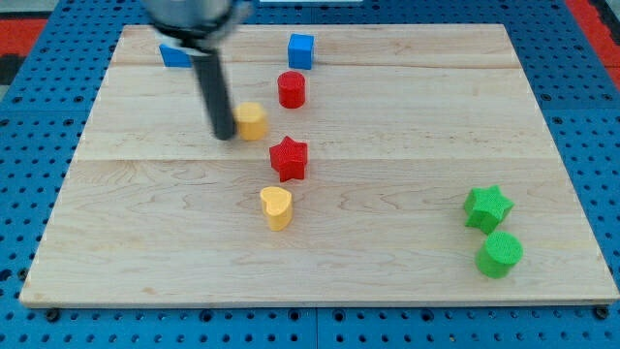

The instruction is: Move the red star towards the green blocks

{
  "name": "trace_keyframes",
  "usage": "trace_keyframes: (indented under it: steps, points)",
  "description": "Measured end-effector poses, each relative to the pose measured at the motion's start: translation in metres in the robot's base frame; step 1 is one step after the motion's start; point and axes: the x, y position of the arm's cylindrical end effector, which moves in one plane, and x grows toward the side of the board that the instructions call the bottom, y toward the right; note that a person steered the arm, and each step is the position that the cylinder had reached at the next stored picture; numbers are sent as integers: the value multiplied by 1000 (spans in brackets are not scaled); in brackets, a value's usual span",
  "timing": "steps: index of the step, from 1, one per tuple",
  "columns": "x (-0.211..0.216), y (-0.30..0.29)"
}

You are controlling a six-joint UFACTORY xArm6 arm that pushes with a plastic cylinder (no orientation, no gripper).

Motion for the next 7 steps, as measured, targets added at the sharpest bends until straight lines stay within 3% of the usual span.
trace_keyframes:
  steps: [1, 3, 4, 5, 6, 7]
  points:
    - [44, 27]
    - [81, 155]
    - [64, 60]
    - [87, 115]
    - [101, 116]
    - [95, 10]
